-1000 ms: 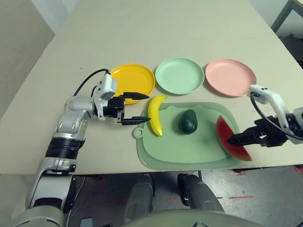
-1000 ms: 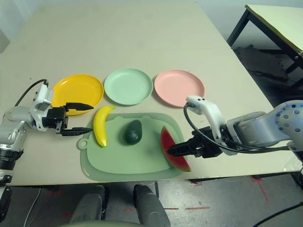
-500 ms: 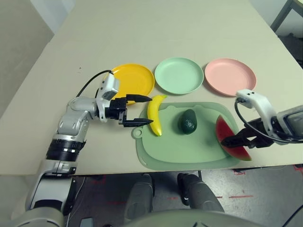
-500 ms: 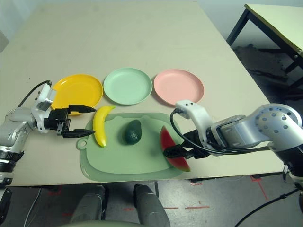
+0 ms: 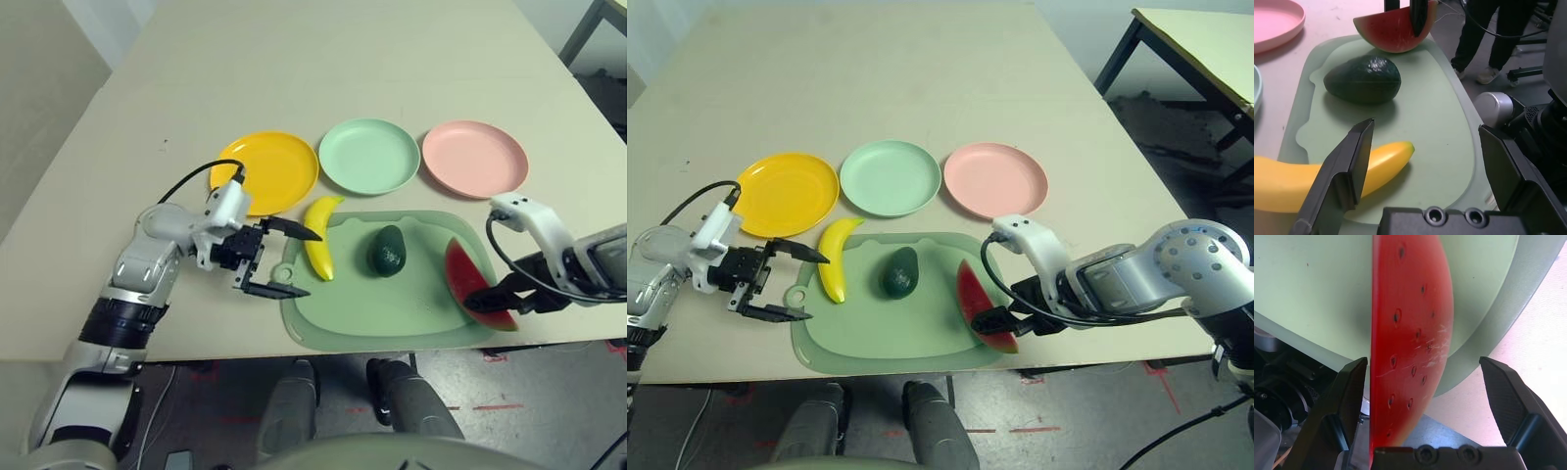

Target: Place the fruits into color-matched plates.

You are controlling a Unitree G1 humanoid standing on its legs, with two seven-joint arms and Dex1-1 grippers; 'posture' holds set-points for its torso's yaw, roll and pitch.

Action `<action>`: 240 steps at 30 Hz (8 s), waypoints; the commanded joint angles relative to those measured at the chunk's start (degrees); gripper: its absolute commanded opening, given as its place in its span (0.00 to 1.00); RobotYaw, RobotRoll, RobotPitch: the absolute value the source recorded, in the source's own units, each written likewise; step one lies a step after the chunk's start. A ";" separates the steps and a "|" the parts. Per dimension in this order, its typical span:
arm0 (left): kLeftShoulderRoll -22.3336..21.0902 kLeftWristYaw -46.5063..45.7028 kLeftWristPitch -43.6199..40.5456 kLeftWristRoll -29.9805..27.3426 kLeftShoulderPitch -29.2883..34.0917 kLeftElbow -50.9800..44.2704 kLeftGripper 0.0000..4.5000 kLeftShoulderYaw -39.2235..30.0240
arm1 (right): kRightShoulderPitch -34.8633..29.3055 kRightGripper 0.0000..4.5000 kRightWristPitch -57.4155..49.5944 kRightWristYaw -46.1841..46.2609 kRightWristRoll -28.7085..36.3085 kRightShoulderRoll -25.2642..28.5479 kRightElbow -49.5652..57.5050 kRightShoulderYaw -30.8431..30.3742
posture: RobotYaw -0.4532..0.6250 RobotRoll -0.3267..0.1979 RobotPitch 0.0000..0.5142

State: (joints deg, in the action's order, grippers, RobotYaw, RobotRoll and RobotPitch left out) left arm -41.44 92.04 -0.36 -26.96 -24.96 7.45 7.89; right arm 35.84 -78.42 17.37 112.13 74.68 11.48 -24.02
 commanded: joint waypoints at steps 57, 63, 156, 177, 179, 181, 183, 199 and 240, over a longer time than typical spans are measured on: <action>3.64 -1.90 9.92 7.39 -12.08 20.31 1.00 -2.59 | 44.13 0.49 17.90 -41.20 -73.29 -37.13 -63.19 -10.16 | 0.45 0.62 0.38; 2.58 -2.29 8.93 7.17 -10.26 18.31 1.00 -3.40 | 45.34 0.49 29.92 -51.17 -91.78 -41.01 -78.31 -9.10 | 0.46 0.62 0.39; 2.02 -1.78 1.56 6.35 -6.61 10.50 1.00 -2.62 | 31.37 0.67 97.78 -109.87 -108.79 -40.79 -36.42 -25.86 | 0.48 0.62 0.43; 2.93 -3.94 -2.11 5.40 -9.04 11.55 1.00 -3.71 | 38.58 0.63 86.81 -109.86 -106.18 -41.50 -40.97 -19.87 | 0.47 0.62 0.40; 3.22 -4.83 -2.46 5.51 -9.84 11.88 1.00 -4.05 | 40.62 0.63 89.15 -108.69 -108.64 -43.97 -48.03 -17.58 | 0.47 0.62 0.40; 3.59 -6.09 -1.93 6.24 -10.71 12.64 1.00 -4.31 | 42.51 0.63 91.45 -106.71 -111.22 -46.41 -55.11 -15.70 | 0.47 0.62 0.40; 3.94 -7.74 -2.97 6.89 -11.93 13.87 1.00 -4.26 | 44.67 0.63 94.43 -102.87 -114.75 -48.90 -63.31 -14.58 | 0.47 0.62 0.39; 3.81 -12.49 1.30 10.30 -12.09 15.46 1.00 -4.19 | 45.93 0.63 102.06 -80.53 -131.16 -55.82 -86.53 -10.00 | 0.48 0.62 0.41; 3.86 -12.93 3.87 14.44 -13.29 21.51 1.00 -3.61 | -8.23 1.00 22.38 -94.16 -91.25 -37.80 5.98 33.06 | 0.44 0.62 0.40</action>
State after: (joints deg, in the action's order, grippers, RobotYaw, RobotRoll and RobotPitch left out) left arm -37.39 78.25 3.12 -13.04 -38.25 29.10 3.62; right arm 30.09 -55.73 -76.67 17.20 35.43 10.79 7.05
